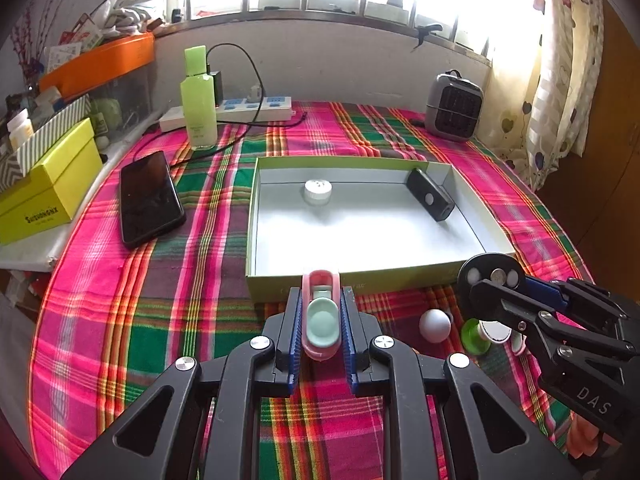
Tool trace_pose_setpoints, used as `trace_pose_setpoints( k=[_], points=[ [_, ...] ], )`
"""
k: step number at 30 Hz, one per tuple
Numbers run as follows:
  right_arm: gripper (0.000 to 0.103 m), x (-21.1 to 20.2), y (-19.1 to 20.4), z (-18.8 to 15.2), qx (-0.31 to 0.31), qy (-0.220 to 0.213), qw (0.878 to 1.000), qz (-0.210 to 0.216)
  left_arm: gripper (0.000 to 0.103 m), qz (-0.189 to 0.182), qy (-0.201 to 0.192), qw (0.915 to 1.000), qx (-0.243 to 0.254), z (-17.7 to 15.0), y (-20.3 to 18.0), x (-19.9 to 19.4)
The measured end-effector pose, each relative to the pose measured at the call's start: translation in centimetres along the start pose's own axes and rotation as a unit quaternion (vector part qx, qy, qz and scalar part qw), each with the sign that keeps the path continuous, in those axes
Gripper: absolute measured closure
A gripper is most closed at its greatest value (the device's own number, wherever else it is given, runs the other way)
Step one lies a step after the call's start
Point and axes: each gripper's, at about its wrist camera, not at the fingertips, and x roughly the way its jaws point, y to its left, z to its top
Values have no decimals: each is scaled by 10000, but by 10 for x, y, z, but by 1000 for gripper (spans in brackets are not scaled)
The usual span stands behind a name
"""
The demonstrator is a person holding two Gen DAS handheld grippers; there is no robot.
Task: Organize objects
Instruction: 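Carry the pink clip with left tool into the box while right tool carries the disc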
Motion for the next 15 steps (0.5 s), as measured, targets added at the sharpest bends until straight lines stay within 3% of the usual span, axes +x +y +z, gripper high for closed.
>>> trace_pose_setpoints(
  k=[15],
  points=[
    [75, 23, -14, 35, -53, 10, 9999, -139, 87, 42, 38, 9999, -93, 32, 7, 27]
  ],
)
